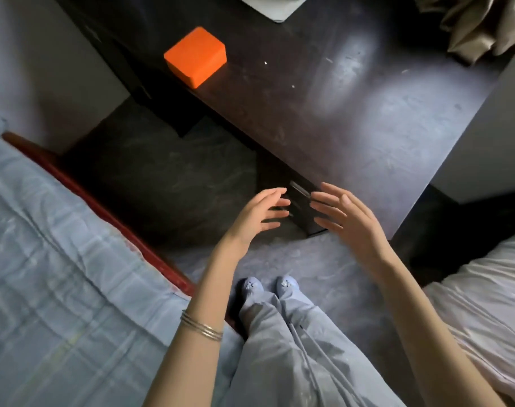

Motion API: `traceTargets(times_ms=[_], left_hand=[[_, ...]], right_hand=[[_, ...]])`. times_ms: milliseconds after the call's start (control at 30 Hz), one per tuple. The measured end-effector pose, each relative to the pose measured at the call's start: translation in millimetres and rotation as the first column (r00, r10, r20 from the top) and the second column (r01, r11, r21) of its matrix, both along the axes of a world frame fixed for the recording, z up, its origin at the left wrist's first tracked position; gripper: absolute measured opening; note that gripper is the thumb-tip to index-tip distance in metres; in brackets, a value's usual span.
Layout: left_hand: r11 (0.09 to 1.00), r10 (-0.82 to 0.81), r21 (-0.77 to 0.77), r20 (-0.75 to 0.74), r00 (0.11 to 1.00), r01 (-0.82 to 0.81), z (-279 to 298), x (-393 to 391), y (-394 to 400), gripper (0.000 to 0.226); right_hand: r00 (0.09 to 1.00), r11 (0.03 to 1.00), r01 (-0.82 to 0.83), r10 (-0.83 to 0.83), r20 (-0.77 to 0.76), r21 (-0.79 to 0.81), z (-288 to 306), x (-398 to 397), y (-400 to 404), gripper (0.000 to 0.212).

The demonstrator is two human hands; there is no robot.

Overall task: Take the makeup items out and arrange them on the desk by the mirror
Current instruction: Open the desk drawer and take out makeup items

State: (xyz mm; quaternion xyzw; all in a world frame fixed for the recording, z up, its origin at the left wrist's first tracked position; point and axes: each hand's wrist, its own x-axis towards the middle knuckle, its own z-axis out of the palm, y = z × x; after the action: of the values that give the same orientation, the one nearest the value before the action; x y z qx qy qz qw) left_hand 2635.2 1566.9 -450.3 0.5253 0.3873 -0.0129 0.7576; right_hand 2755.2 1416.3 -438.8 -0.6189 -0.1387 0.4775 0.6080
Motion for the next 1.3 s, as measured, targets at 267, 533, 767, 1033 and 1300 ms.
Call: traceTargets(times_ms=[267,533,767,1033,1300], left_hand=[[0.977,0.091,-0.18,-0.113,0.989,-0.111,-98.4,64.3,-3.5,0.039],[0.963,0.175,-0.185,-0.116,0.978,-0.194,-187.3,102.9,6.6,0.031],[0.966,0.139,-0.2,-0.13,0.982,-0.163,-245.0,113.5,0.9,0.04],[0.978,0.055,-0.2,-0.012,0.998,-0.057,-267.0,132.7,0.6,0.038],[0.976,0.065,-0.207,0.002,0.998,-0.063,-276.3,138.3,1.1,0.016]], right_hand=[[0.993,0.991,0.114,-0.114,-0.001,-0.072,-79.1,4.7,-9.6,0.033],[0.987,0.984,0.154,-0.15,0.054,-0.09,-156.4,19.2,-0.9,0.037],[0.98,0.981,0.19,-0.187,0.067,-0.038,-200.2,23.9,6.6,0.033],[0.96,0.963,0.26,-0.266,0.089,0.072,-229.4,34.9,17.4,0.04],[0.958,0.962,0.27,-0.272,0.096,0.028,-239.6,31.5,13.2,0.044]])
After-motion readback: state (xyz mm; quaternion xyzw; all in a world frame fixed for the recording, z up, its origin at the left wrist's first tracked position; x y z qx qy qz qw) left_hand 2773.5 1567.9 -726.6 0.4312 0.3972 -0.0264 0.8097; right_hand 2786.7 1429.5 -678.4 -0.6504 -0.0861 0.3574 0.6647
